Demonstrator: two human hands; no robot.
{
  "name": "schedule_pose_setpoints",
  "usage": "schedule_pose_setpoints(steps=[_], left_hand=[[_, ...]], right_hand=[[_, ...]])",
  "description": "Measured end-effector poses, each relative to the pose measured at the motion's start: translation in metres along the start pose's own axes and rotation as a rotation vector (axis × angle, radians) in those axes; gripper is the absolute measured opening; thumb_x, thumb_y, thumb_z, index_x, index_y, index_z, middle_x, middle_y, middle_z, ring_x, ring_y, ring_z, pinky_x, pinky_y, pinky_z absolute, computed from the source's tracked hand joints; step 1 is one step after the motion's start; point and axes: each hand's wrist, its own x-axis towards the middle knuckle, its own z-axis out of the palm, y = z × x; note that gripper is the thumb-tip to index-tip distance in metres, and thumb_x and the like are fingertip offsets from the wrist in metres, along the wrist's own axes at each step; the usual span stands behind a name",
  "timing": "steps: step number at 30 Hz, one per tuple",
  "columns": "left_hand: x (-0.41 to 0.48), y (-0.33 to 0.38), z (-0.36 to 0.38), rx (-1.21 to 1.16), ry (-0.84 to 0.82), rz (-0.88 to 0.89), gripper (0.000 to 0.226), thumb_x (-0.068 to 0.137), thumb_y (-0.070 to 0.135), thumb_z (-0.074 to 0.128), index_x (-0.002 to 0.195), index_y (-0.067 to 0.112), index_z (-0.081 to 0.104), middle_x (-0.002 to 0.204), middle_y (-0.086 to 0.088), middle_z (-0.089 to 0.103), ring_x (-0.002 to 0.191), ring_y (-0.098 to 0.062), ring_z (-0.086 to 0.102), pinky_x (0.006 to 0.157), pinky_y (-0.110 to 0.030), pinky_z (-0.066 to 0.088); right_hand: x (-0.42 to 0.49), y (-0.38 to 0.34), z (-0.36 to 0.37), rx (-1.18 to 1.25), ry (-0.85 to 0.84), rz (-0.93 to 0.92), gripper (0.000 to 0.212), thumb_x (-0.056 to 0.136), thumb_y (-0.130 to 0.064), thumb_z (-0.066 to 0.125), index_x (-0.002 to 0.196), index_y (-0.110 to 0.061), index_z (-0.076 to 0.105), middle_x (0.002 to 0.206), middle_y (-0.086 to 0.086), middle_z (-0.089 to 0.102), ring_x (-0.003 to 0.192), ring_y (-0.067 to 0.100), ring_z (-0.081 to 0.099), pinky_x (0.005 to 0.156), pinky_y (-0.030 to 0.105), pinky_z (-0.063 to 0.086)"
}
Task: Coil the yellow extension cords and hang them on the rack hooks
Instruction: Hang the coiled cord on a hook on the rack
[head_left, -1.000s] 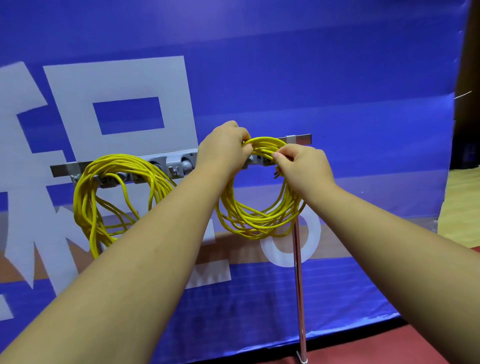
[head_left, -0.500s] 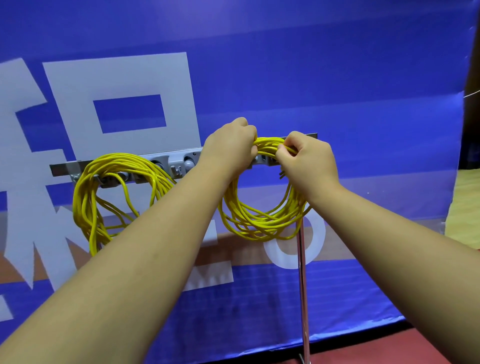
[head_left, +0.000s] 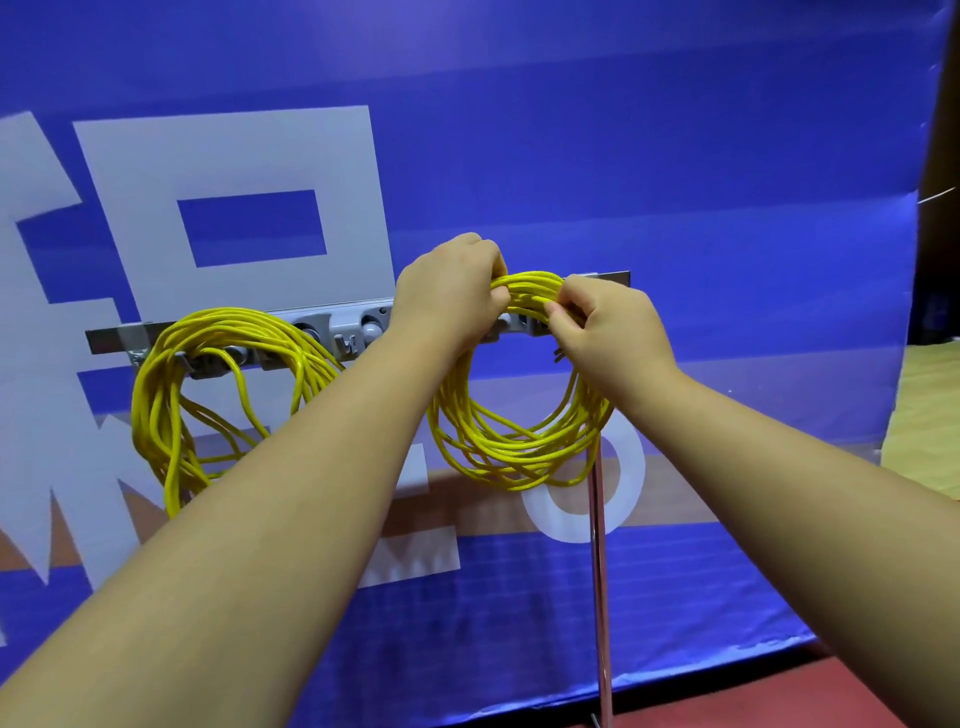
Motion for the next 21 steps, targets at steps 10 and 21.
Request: schedule_pose_setpoints(steps=[10, 21], left_hand=[[0.001, -0.010, 0.000, -0.111, 0.000, -0.033, 0.017, 0.093, 0.034, 0.057, 0.103, 0.026, 0.068, 0.100, 0.005, 0.060, 0.091, -0.022, 0.061, 0.077, -0.042, 0.057], [0.006, -0.021, 0.005, -0.105, -0.032, 0.064, 0.023, 0.098, 0.042, 0.064, 0.120, 0.034, 0.068, 0.109, 0.005, 0.060, 0.100, -0.020, 0.059, 0.082, -0.042, 0.055]], right_hand=[[0.007, -0.008, 0.012, -0.024, 0.119, 0.132, 0.029, 0.106, -0.038, 0.053, 0.090, -0.015, 0.062, 0.073, 0.005, 0.064, 0.068, 0.029, 0.057, 0.054, 0.037, 0.042], [0.038, -0.015, 0.009, -0.390, -0.040, 0.042, 0.042, 0.105, -0.055, 0.052, 0.101, -0.019, 0.072, 0.098, 0.003, 0.047, 0.077, 0.029, 0.051, 0.060, 0.034, 0.034]])
